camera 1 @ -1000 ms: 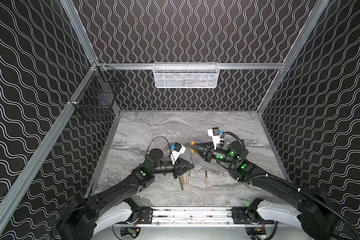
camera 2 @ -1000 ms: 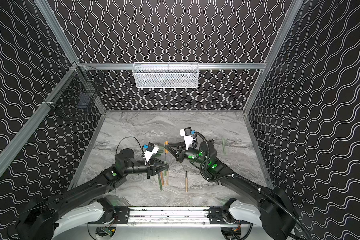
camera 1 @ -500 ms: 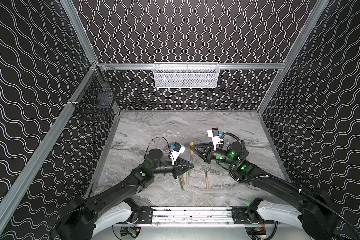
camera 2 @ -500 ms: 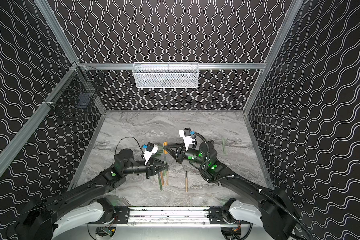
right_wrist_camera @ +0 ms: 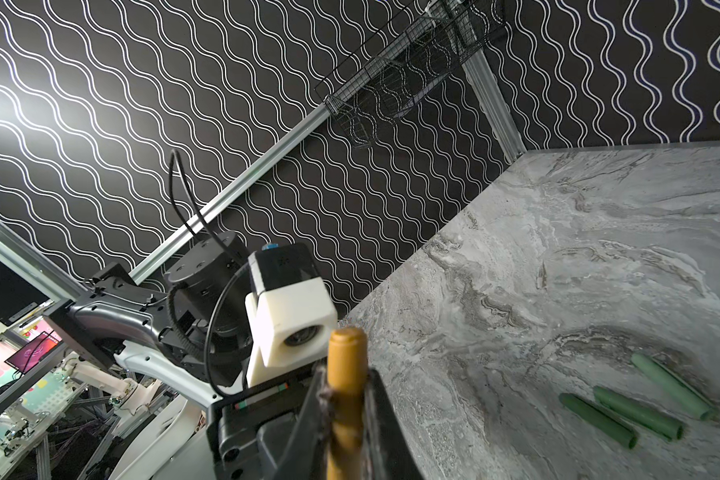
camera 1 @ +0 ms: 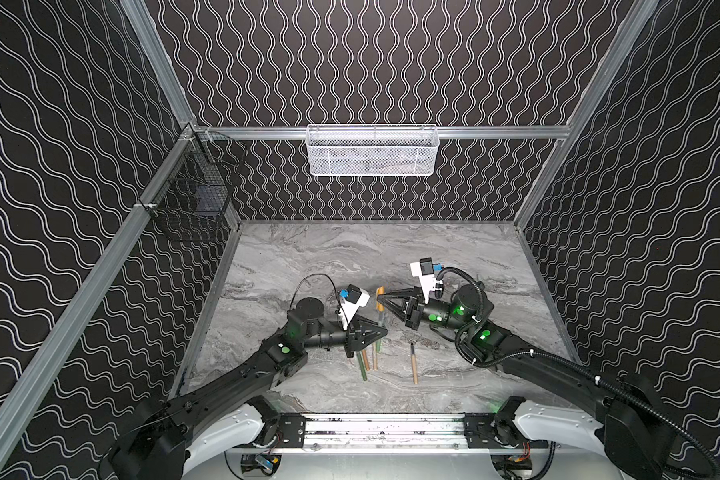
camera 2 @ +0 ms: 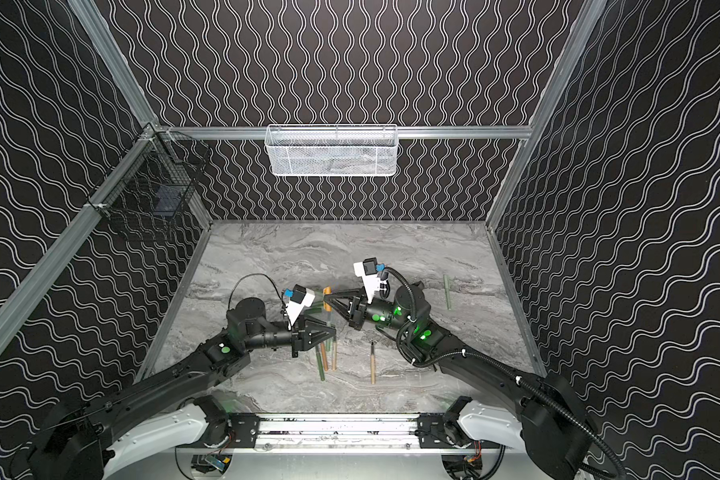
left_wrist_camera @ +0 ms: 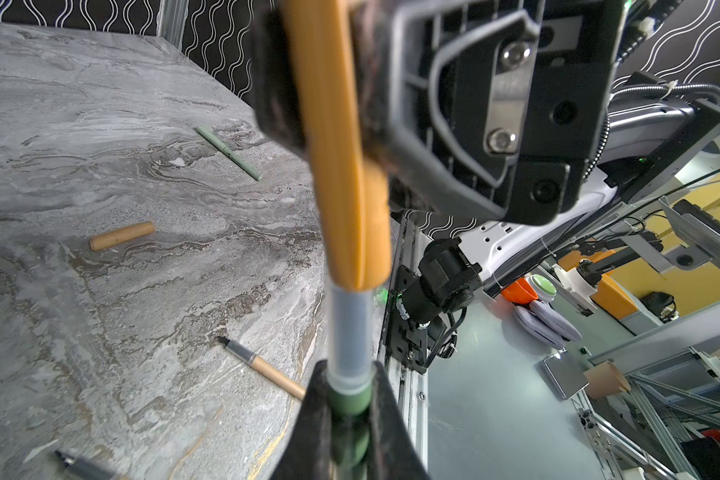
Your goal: Insert the pens into the pen caps
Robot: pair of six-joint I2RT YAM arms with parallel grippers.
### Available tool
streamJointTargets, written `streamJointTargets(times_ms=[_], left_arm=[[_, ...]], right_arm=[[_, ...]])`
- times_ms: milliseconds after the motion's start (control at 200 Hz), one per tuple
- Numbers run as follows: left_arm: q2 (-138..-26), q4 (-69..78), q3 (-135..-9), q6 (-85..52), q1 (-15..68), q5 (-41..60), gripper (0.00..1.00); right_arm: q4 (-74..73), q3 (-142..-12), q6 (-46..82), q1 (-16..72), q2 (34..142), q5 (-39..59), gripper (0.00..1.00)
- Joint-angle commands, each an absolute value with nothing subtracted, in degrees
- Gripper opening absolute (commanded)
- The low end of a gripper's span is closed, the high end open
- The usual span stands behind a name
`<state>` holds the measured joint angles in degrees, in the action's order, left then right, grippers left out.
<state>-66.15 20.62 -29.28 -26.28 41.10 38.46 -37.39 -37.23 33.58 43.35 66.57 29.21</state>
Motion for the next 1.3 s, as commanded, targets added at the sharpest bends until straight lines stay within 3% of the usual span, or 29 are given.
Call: streamJointTargets(times_ms=[0, 796, 941, 1156, 1296], left_arm=[[-65.5, 21.0, -30.3, -24.5, 41.1, 37.5, 0.00], [-63.3, 21.0, -33.4, -22.3, 40.6, 36.7, 0.00], [-64.1, 21.5, -33.5, -22.5, 40.6, 38.1, 0.00], [-64.6, 21.6, -33.4, -22.7, 40.6, 39.1, 0.00], [-64.5, 21.6, -33.4, -22.5, 40.7, 39.6, 0.00]], right_arm=[[-37.9, -37.3, 33.5, 43.7, 66.4, 29.2, 0.11], [-37.2, -33.1, 37.7, 46.8, 64.2, 25.0, 0.14], [-35.4, -35.0, 36.5, 46.8, 63.3, 25.2, 0.21], [-33.0, -38.2, 33.4, 46.6, 62.0, 24.9, 0.46], [-30.0, -41.0, 30.7, 46.6, 61.9, 25.1, 0.56]])
